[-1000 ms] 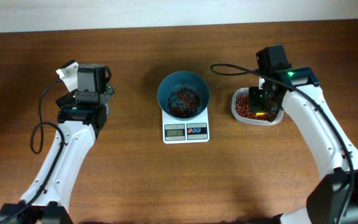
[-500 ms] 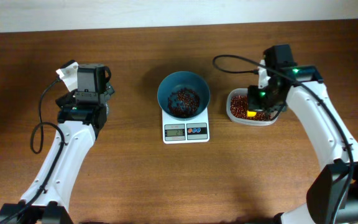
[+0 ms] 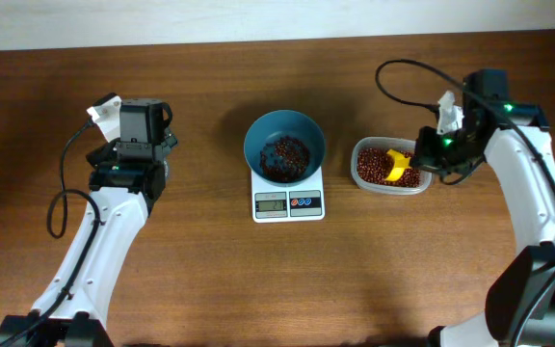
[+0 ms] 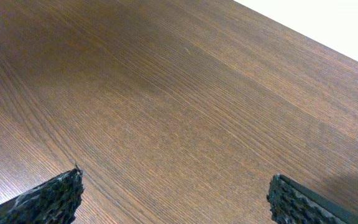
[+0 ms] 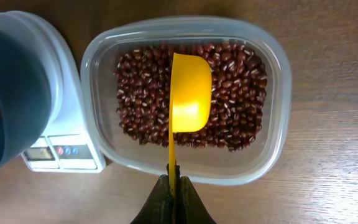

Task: Scoop item into bowl and weigh 50g on scale
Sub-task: 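Return the scoop to the bean tub and scoop more beans, then carry the filled scoop with the right gripper over the teal bowl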

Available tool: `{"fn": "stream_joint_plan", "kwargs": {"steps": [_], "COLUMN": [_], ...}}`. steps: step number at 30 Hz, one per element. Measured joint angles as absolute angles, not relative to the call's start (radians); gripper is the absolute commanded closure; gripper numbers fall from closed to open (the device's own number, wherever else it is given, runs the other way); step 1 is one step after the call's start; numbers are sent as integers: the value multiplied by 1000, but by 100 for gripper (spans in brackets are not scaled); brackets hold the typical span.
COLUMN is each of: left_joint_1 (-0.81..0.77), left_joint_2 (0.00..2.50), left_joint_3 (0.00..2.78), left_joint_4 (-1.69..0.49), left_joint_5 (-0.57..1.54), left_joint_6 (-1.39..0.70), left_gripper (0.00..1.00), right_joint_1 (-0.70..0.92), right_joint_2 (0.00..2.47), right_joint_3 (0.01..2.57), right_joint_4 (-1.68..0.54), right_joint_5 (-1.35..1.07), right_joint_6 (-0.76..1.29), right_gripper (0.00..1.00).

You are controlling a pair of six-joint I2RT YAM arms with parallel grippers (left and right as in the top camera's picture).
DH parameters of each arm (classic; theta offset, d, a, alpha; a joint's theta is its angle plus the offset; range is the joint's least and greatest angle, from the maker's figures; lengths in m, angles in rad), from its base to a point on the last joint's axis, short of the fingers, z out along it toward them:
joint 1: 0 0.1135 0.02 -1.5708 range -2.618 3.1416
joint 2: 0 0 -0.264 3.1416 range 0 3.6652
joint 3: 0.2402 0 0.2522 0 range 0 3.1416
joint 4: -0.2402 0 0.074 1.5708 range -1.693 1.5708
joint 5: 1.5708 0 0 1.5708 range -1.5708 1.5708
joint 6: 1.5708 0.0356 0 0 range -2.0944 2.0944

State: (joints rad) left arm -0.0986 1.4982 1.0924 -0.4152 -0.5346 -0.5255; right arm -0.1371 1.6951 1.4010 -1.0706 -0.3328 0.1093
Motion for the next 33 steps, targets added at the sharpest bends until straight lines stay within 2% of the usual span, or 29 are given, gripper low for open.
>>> {"fn": "stream_joint_plan", "kwargs": {"steps": [33], "left_joint_1": [-99], "left_joint_2": [1498], "left_joint_3": [1092], "left_joint_4": [-407], "left_joint_5": [-535], "left_joint_6": [-525], "left_gripper": [1], "right_joint_1": [-340], "right_joint_2": [1695], "right_joint_3": [1401], "right_joint_4": [-1152], "right_joint_5": [-627], "right_joint_6": [-15], "right_gripper": [96]}}
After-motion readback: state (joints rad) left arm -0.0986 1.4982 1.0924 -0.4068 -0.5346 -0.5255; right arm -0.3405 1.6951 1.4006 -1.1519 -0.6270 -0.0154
